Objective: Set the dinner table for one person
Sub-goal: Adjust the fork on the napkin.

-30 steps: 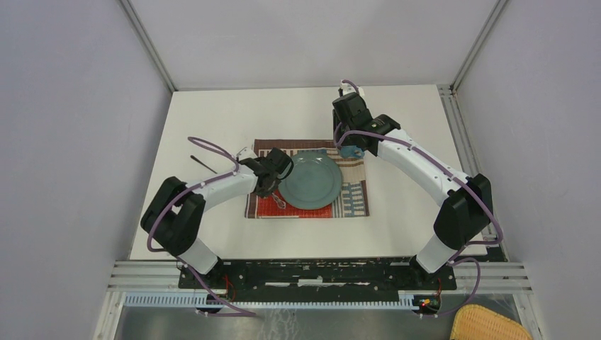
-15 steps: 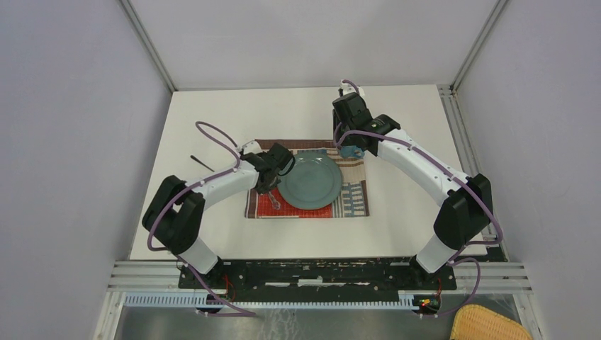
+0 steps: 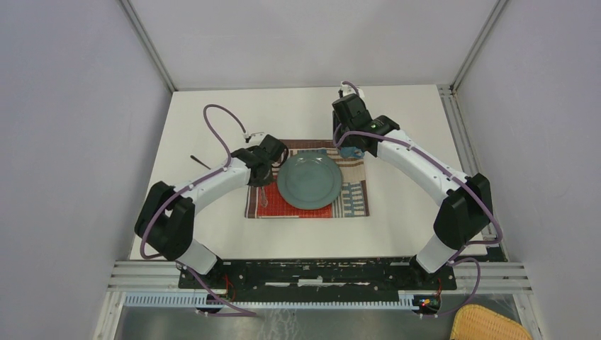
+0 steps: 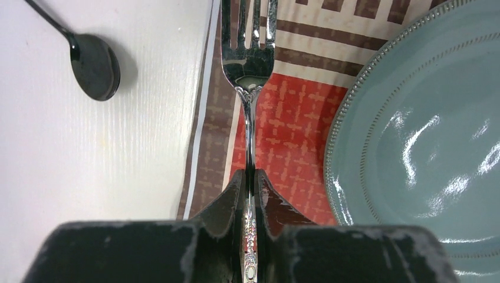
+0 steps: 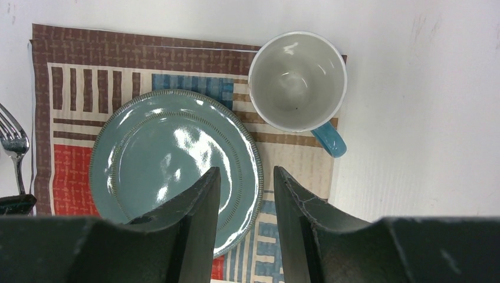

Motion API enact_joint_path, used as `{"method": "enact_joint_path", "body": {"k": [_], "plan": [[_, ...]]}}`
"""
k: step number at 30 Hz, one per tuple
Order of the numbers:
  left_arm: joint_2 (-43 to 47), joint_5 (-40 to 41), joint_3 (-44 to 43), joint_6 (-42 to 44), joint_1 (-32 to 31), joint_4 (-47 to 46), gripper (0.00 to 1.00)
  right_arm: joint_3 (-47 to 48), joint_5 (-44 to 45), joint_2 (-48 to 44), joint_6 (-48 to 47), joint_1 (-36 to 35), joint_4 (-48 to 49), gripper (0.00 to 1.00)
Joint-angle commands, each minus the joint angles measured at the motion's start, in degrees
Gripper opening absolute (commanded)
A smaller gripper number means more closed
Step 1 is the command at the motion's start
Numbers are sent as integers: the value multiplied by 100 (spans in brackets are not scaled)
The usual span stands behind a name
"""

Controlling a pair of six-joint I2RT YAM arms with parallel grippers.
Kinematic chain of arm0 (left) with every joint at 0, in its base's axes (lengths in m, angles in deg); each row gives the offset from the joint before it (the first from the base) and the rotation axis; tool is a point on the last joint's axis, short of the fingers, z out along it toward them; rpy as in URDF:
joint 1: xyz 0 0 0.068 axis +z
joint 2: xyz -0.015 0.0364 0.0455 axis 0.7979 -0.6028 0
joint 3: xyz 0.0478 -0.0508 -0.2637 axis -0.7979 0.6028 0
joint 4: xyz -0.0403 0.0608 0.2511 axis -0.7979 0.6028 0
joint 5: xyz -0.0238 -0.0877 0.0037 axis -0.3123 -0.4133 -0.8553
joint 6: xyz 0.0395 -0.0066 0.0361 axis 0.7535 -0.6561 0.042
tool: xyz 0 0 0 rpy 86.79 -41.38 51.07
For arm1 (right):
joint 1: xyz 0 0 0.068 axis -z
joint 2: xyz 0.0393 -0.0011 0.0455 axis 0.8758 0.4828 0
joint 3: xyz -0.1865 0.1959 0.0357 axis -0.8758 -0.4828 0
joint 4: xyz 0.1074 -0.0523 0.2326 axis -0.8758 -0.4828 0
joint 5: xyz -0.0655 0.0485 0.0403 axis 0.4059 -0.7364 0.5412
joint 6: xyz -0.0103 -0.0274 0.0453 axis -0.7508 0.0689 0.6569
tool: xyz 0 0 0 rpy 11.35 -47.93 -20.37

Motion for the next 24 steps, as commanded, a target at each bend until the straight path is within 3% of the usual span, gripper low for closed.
{"method": "enact_joint_path", "body": {"k": [1,17,24], "plan": [[235,-477,172,1015,226,-544,2,-32,-28,-35,78,35,226,44],[-266,-1156,264,2046,472,-1115,2,-39,-4,-18,66,30,212,44],[-580,-1201,229,2020,474,-1205,2,-24,13,9,67,41,200,44]]}}
